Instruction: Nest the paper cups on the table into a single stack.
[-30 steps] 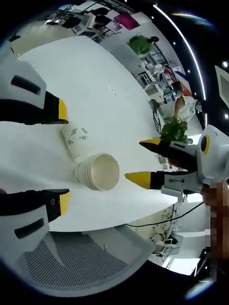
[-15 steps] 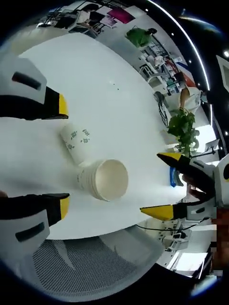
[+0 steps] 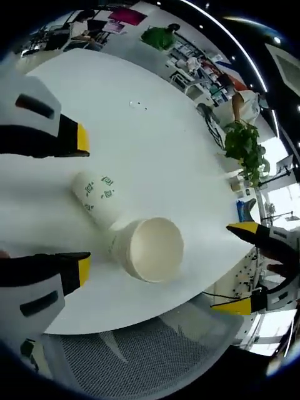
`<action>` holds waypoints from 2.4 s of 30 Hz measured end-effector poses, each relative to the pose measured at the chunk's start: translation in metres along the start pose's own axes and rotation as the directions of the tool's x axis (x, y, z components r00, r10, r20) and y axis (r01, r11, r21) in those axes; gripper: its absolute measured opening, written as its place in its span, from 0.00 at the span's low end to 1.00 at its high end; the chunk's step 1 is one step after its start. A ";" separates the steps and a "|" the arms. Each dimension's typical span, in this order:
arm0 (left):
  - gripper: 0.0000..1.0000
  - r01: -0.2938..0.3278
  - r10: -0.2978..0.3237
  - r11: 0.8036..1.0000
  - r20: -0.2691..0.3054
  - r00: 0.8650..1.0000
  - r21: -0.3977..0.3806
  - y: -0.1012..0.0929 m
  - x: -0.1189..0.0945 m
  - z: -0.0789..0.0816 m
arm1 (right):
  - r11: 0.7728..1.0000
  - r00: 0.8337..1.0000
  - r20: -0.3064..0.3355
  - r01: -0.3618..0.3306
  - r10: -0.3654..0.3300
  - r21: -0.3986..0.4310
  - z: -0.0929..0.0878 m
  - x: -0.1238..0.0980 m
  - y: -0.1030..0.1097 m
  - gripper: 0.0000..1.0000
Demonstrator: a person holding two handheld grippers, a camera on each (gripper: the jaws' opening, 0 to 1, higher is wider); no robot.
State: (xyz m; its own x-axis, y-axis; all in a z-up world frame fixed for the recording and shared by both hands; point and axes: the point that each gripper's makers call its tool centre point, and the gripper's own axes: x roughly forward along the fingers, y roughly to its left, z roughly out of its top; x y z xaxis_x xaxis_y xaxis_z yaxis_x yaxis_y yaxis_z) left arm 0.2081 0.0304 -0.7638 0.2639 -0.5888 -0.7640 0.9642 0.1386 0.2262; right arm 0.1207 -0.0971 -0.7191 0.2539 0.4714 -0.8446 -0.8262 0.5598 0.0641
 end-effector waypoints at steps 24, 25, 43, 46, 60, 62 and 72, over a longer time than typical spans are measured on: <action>0.63 0.166 -0.101 0.914 -0.189 0.977 0.370 0.003 0.056 -0.013 | 0.997 0.999 0.044 -0.019 0.016 0.078 -0.022 -0.009 0.019 0.69; 0.63 0.177 -0.111 0.911 -0.192 0.975 0.374 0.003 0.060 -0.015 | 0.997 0.999 0.043 -0.018 0.014 0.079 -0.023 -0.009 0.020 0.69; 0.38 0.223 -0.129 0.887 -0.248 0.960 0.404 0.001 0.071 -0.024 | 0.994 0.999 0.034 -0.031 0.027 0.104 -0.036 -0.009 0.025 0.67; 0.38 0.214 -0.123 0.895 -0.246 0.961 0.391 0.006 0.074 -0.029 | 0.994 0.999 0.030 -0.033 0.030 0.103 -0.036 -0.009 0.022 0.67; 0.37 0.176 -0.107 0.931 -0.221 0.969 0.321 0.014 0.064 -0.033 | 0.995 0.999 0.028 -0.046 0.044 0.089 -0.034 -0.002 0.025 0.67; 0.37 0.172 -0.104 0.934 -0.222 0.970 0.314 0.010 0.057 -0.027 | 0.995 0.999 0.025 -0.046 0.044 0.086 -0.035 -0.001 0.024 0.67; 0.36 0.143 -0.088 0.954 -0.208 0.974 0.265 0.014 0.049 -0.036 | 0.996 0.998 0.027 -0.052 0.050 0.069 -0.031 -0.001 0.027 0.67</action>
State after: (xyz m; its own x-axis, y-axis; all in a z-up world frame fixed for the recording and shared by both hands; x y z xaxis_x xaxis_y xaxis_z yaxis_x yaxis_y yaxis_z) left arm 0.2355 0.0325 -0.8199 0.1780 -0.4201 -0.8899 0.9498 -0.1630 0.2670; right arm 0.0826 -0.1036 -0.7334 0.2253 0.5169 -0.8259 -0.8014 0.5804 0.1447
